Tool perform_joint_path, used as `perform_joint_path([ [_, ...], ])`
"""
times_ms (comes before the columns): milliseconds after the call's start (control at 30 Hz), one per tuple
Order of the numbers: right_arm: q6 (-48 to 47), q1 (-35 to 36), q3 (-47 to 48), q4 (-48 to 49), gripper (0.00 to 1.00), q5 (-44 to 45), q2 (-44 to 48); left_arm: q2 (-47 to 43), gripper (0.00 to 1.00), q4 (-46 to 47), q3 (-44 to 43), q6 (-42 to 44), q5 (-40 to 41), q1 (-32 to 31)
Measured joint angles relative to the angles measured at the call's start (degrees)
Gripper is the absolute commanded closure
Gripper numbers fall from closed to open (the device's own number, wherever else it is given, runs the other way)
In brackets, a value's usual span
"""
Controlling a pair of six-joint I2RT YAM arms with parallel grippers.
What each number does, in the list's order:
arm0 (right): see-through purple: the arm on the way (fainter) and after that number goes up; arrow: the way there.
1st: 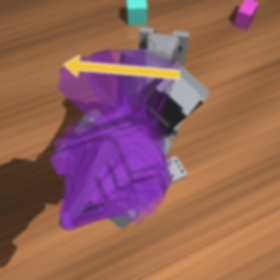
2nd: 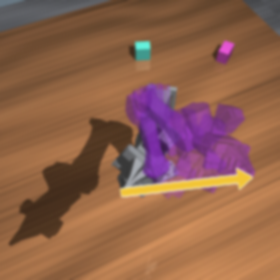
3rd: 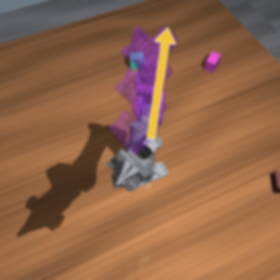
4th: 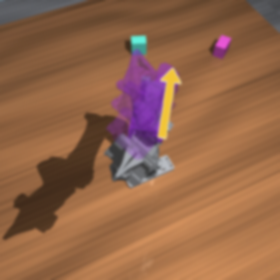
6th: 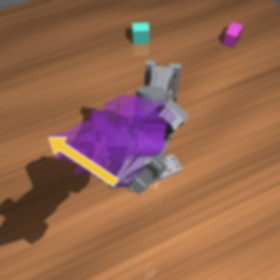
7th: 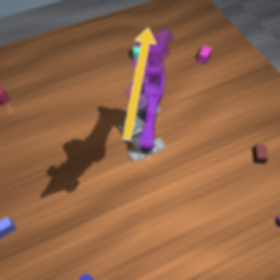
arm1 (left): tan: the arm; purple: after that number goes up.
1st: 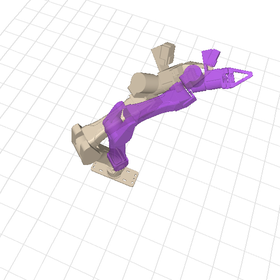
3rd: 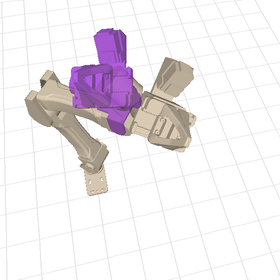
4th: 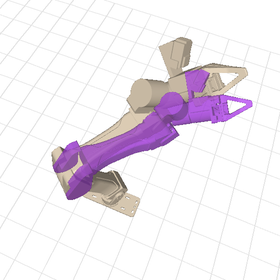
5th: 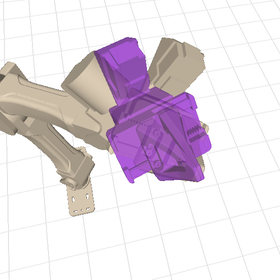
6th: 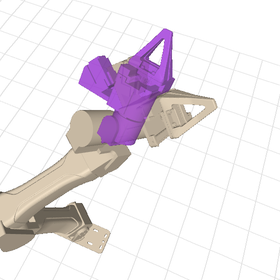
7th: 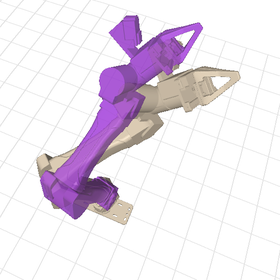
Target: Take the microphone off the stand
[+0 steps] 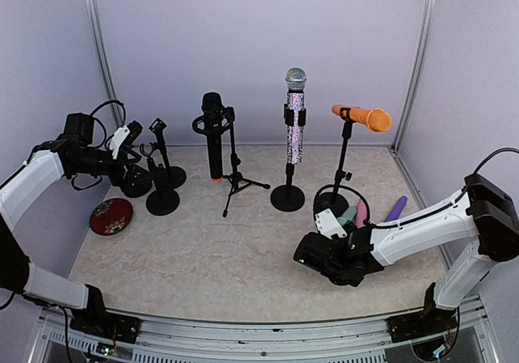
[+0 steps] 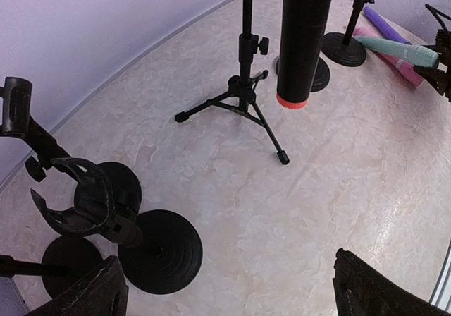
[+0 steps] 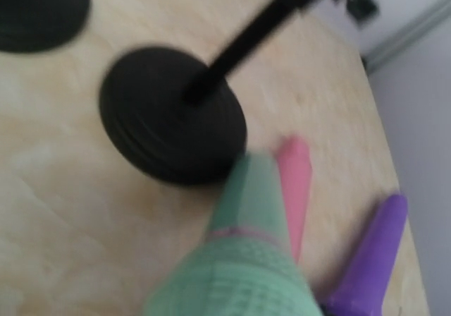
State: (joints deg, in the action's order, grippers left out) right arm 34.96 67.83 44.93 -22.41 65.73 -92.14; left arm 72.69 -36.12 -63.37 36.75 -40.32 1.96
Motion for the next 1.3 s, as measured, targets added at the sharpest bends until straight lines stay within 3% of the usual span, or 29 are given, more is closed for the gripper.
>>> perform_joint_path([
  [200, 15.8, -0.4, 0.6, -11.0, 0.56, -4.1, -2.8, -0.8, 0.01, -1.3, 0.0, 0.2, -1.3, 0.0],
  [300, 19.7, -1.0, 0.4, -12.1, 0.37, -7.1, -2.6, -0.9, 0.01, -2.2, -0.6, 0.2, -1.4, 0.0],
  [400, 21.3, -1.7, 0.0, -11.9, 0.28, -11.6, -1.8, -1.0, 0.01, -2.8, -1.6, 0.2, -1.4, 0.0],
  [500, 21.5, -2.0, -0.2, -11.0, 0.25, -14.9, 0.5, -1.1, 0.01, -3.2, -2.2, 0.2, -1.4, 0.0],
  [667, 19.9, -2.5, -0.3, -8.1, 0.28, -18.5, 6.4, -1.7, 0.01, -4.2, -2.6, 0.5, -1.5, 0.0],
  [933, 14.3, -11.4, -4.7, 4.9, 0.55, -30.1, 16.2, -3.4, 0.01, -5.2, -2.8, 0.8, -1.6, 0.0],
  [1300, 13.9, -25.7, -5.6, 10.4, 0.65, -44.9, 10.7, -3.4, 0.01, -6.4, -2.9, 0.8, -2.3, -0.1],
])
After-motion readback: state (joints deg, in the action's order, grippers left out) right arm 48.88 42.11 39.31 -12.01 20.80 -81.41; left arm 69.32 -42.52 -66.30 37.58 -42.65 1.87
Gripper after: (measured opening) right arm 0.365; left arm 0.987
